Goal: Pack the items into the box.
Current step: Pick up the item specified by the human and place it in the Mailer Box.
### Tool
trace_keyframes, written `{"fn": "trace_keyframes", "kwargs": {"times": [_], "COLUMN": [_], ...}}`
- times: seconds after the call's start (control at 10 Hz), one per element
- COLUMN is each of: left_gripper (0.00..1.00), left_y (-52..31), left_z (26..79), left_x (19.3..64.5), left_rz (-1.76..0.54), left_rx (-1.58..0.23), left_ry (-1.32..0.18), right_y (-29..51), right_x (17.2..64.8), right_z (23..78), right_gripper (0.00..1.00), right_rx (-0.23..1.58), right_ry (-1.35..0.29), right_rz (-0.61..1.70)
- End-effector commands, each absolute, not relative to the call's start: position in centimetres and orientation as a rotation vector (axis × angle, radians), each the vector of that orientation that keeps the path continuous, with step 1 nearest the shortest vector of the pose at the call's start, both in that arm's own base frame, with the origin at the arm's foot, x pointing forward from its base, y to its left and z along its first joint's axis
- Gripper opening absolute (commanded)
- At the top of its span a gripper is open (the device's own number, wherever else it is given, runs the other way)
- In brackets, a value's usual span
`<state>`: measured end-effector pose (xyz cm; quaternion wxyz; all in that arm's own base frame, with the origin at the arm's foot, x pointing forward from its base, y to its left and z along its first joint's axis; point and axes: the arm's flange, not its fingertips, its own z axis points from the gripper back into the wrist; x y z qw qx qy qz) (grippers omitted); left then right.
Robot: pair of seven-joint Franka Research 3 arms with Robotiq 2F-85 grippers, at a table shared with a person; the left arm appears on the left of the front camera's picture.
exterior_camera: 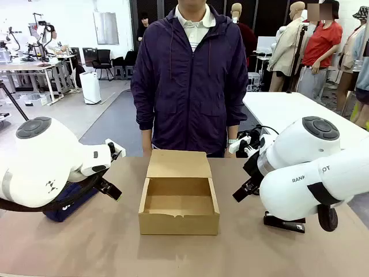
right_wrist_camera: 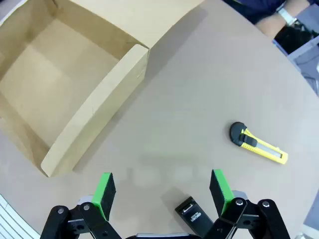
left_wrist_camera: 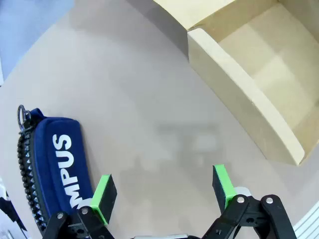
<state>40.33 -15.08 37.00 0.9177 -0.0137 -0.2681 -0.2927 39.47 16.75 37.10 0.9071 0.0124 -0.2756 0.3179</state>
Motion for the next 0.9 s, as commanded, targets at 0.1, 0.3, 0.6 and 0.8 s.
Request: {"fn": "trace_keyframes", "kwargs": {"times": [0.1,0.3,0.6,0.8], "left_gripper": [1.00,1.00,1.00,1.00], "left_y": [-15.09,-15.09,-15.09,-15.09], "left_z": [37.02,37.02,37.02,37.02], "left_x": [40.32,40.32,40.32,40.32], "left_rz": [-0.602,-0.602,-0.602,-0.602], "left_rx": [-0.028,-0.028,-0.028,-0.028], "left_ry": [-0.552,-0.552,-0.552,-0.552], "right_y": [16.75,16.75,16.75,16.75], "right_x": [39.47,39.47,39.47,39.47], "right_z": [37.10,37.10,37.10,37.10], "right_gripper": [1.00,1.00,1.00,1.00], "right_rx": [0.026,0.026,0.026,0.026], "right_ry": [-0.569,-0.569,-0.569,-0.569], "right_rz": [0.656,0.656,0.656,0.656]}}
